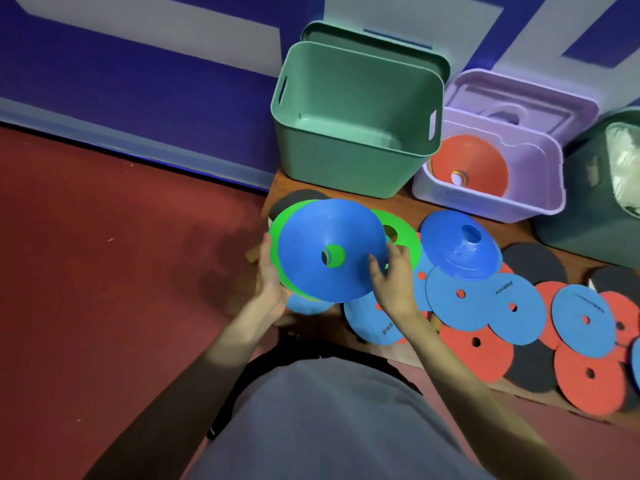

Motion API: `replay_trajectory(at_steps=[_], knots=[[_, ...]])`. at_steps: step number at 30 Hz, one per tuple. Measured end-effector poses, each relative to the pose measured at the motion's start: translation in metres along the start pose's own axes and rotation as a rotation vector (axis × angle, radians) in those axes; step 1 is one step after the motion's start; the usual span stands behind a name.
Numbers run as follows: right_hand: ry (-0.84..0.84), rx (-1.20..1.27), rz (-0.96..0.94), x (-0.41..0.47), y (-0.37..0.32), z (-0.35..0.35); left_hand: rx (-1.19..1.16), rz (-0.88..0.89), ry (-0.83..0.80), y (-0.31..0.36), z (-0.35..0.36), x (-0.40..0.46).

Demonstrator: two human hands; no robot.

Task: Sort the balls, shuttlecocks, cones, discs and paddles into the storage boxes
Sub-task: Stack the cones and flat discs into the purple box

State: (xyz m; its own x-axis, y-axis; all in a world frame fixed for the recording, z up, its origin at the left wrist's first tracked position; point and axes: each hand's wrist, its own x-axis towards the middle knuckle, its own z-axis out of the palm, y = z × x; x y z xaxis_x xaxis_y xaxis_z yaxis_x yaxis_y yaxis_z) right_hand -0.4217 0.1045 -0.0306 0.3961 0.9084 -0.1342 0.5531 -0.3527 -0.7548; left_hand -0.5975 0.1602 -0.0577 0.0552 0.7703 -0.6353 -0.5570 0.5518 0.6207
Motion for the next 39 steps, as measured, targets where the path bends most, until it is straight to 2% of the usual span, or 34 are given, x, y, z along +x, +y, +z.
replay_trajectory(at_steps=[1, 4, 8, 11, 14, 19, 24, 26, 29, 32, 35, 37, 39], knots=[[0.003, -0.052, -0.002, -0.001, 0.005, -0.001, 0.005, -0.004, -0.009, 0.000, 0.004, 0.000], [-0.033, -0.007, 0.019, 0.002, 0.013, -0.007, 0.051, -0.011, -0.056, 0.003, 0.014, -0.001], [-0.154, 0.043, 0.018, 0.007, 0.011, -0.010, 0.145, -0.038, -0.115, 0.005, 0.022, -0.003], [-0.220, -0.046, 0.025, 0.014, 0.012, -0.007, 0.183, -0.004, -0.131, 0.008, 0.021, -0.001], [-0.269, -0.109, 0.030, 0.025, 0.015, -0.003, 0.169, 0.025, -0.072, 0.012, 0.013, 0.006], [-0.217, -0.256, 0.013, 0.051, 0.032, 0.001, 0.140, 0.007, -0.009, 0.020, 0.006, 0.009], [-0.405, -0.363, 0.084, 0.068, 0.042, 0.007, 0.132, 0.020, 0.011, 0.024, 0.005, 0.012], [-0.429, -0.375, 0.089, 0.071, 0.045, 0.011, 0.132, 0.024, 0.017, 0.025, 0.005, 0.014], [-0.350, -0.344, 0.111, 0.072, 0.043, 0.009, 0.136, 0.024, -0.010, 0.027, 0.007, 0.013], [-0.122, -0.244, 0.113, 0.068, 0.035, 0.000, 0.110, 0.042, -0.027, 0.029, 0.010, 0.013], [0.079, -0.158, 0.194, 0.059, 0.021, -0.018, 0.135, 0.064, 0.000, 0.031, 0.012, 0.017], [0.127, -0.164, 0.247, 0.052, 0.012, -0.033, 0.159, 0.062, 0.054, 0.031, 0.014, 0.018], [0.107, -0.188, 0.265, 0.044, 0.005, -0.046, 0.156, 0.005, 0.136, 0.027, 0.019, 0.018]])
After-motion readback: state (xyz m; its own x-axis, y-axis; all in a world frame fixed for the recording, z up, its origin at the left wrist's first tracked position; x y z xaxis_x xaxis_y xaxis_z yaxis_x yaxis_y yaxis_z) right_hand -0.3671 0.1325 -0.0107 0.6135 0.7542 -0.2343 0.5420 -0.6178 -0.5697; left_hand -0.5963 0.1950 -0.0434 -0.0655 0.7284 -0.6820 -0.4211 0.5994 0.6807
